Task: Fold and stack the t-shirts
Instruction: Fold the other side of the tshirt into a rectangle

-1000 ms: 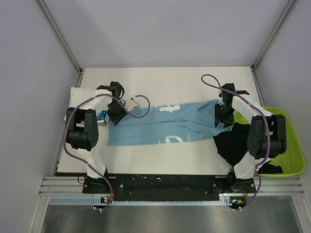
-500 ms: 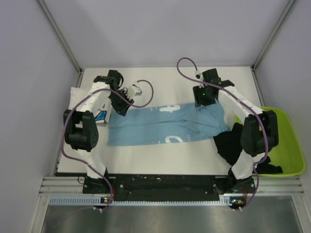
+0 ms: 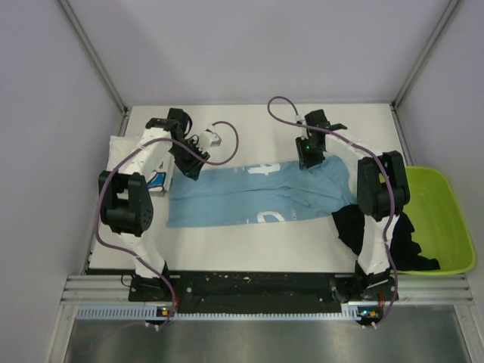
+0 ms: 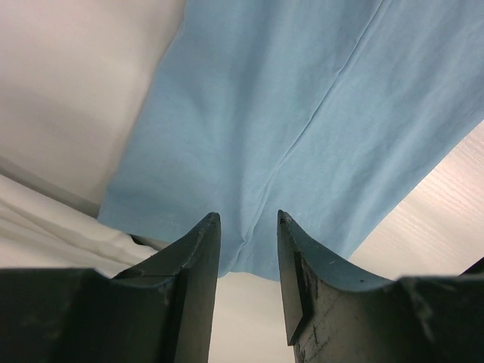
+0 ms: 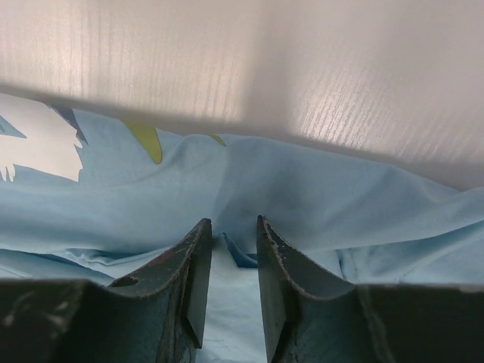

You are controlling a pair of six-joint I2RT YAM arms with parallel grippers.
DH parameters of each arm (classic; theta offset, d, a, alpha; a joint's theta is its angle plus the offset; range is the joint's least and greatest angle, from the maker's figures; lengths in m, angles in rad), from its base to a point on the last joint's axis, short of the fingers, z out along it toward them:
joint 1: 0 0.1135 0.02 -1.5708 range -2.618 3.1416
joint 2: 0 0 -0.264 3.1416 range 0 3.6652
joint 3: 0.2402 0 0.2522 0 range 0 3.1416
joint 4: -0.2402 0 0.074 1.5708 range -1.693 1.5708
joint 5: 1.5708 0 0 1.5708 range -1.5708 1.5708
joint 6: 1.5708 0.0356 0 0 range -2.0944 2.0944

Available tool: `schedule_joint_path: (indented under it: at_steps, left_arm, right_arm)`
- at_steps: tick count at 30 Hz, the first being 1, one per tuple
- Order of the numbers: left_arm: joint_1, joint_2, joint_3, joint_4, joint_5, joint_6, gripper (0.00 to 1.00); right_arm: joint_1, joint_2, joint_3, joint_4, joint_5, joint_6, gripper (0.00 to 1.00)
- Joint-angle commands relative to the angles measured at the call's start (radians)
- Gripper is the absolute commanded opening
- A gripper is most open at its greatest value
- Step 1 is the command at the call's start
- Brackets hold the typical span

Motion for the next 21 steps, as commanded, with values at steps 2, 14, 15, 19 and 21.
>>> schedule_joint_path:
  at_steps: [2,14,15,19,21]
  left_arm:
    - [-0.001,-0.034,0.000,0.002,0.027,-0.010,0.41]
    - [-0.001,-0.020,0.023,-0.009,0.016,-0.007,0.40]
    - [-0.001,-0.019,0.023,-0.008,0.016,-0.007,0.40]
    - [-0.001,-0.022,0.023,-0.008,0.015,-0.005,0.40]
    - [-0.001,-0.020,0.026,-0.008,0.015,-0.005,0.40]
  right_arm:
    - [0.006,-0.014,0.014,0.013,-0.029,0.033,0.25]
    - [0.014,-0.104,-0.063,0.010,-0.046,0.067,0.00]
    - [0.015,-0.112,-0.069,0.010,-0.049,0.075,0.00]
    - [0.021,-0.150,-0.095,0.010,-0.061,0.086,0.00]
    - [0.024,-0.162,-0.103,0.009,-0.058,0.087,0.00]
